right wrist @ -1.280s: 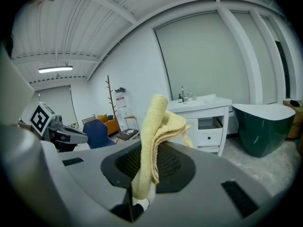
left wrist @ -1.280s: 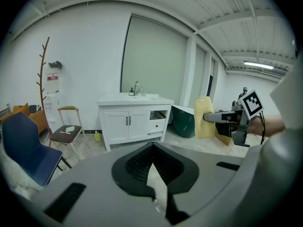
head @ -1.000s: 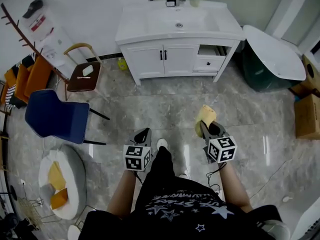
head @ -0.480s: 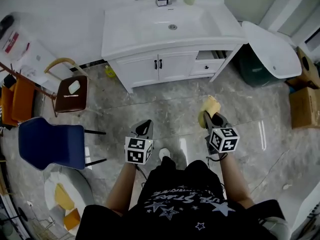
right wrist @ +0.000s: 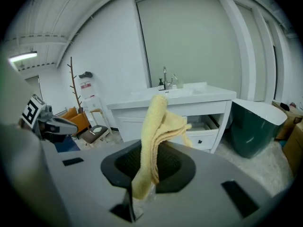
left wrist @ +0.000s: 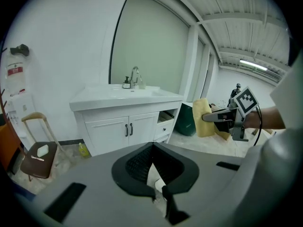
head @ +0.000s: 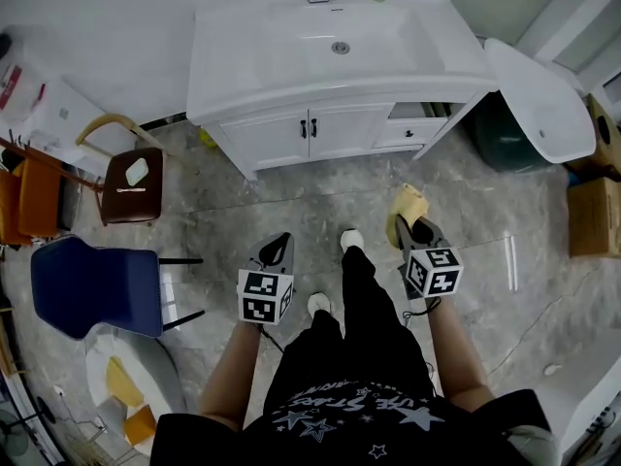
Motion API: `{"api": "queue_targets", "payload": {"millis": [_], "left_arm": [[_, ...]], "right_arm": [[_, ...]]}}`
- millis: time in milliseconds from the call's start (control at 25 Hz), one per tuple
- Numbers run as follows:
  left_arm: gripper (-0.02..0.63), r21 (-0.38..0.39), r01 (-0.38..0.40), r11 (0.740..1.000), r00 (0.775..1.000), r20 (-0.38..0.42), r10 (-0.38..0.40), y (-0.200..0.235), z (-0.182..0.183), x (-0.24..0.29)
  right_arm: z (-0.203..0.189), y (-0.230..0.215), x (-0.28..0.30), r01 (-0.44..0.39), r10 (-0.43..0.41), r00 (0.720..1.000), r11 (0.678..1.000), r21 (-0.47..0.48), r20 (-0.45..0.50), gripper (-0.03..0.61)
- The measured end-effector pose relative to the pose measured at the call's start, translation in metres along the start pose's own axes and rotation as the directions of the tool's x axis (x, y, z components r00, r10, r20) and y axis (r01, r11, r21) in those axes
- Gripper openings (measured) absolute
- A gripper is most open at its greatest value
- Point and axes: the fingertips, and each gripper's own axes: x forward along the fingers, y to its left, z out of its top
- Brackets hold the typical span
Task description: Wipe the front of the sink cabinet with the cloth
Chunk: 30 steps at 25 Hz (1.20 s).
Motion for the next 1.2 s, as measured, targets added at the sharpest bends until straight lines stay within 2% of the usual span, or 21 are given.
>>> {"api": "queue_targets", "payload": {"millis": [160, 280, 400, 640, 960, 1200], "left_arm": [[0.017, -0.010, -0.042, 0.999, 0.999, 0.008, 0.042, 0.012, 0.014, 0.034], [0.017, -0.055, -0.075, 0.996, 0.997, 0.011, 0.076, 0.029, 0.023, 0.067], [0.017, -0.092, -0.092, 0.991, 0.994, 0.046, 0.097, 0.047, 0.036, 0.101], [0.017, -0.100, -0.136, 0.986, 0.987, 0.074, 0.143, 0.088, 0.042, 0.175], [0.017, -0.094, -0.119, 0.988, 0.978, 0.161, 0.133, 0.125, 0.015, 0.246], [0.017, -0.036, -0.100, 0.994, 0.966, 0.235, 0.106, 0.149, -0.006, 0.284]], "right_arm": [[0.011, -0.017, 0.052, -0.038, 0.038, 0.999, 0.999, -0.034, 0.008, 0.066], [0.015, -0.031, 0.096, -0.061, 0.061, 0.998, 0.997, -0.042, -0.006, 0.066], [0.021, -0.041, 0.140, -0.084, 0.082, 0.996, 0.993, -0.089, -0.023, 0.066], [0.015, -0.048, 0.226, -0.131, 0.127, 0.991, 0.979, -0.157, -0.034, 0.066], [-0.004, -0.039, 0.325, -0.193, 0.216, 0.975, 0.943, -0.271, 0.057, 0.066], [-0.005, -0.012, 0.367, -0.271, 0.338, 0.932, 0.890, -0.367, 0.131, 0.066]]}}
